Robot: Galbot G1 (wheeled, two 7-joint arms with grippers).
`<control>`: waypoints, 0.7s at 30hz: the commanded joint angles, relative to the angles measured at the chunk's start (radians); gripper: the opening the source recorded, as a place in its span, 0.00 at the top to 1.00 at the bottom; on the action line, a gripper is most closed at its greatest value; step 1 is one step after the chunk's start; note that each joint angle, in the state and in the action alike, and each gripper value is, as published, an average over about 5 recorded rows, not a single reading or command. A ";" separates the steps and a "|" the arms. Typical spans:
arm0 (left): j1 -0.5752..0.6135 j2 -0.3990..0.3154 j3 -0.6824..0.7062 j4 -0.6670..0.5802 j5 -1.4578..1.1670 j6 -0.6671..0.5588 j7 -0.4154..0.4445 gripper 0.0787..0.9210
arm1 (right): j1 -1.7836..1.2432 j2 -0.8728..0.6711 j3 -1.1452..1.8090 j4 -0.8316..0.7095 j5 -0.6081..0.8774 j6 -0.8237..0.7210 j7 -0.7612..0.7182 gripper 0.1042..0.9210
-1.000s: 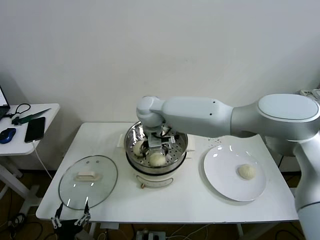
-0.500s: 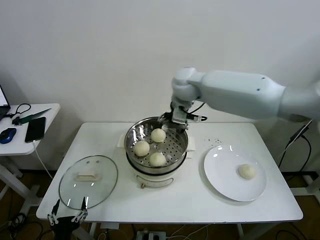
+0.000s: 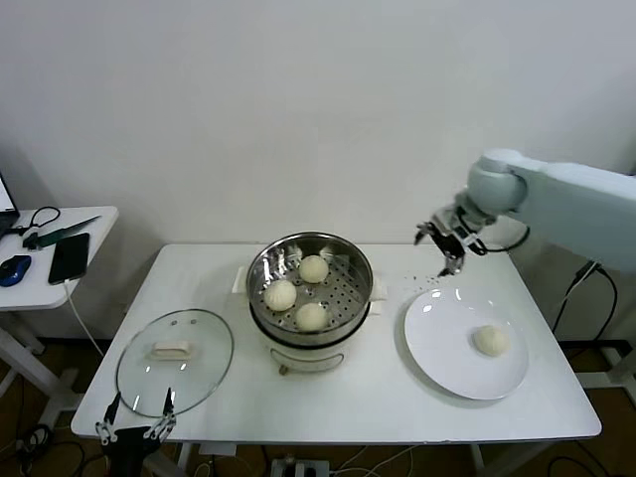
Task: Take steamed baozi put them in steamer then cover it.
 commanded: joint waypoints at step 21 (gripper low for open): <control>0.021 -0.016 0.011 0.009 0.019 -0.007 0.003 0.12 | -0.719 -0.066 0.629 -0.330 -0.294 -0.041 -0.069 0.12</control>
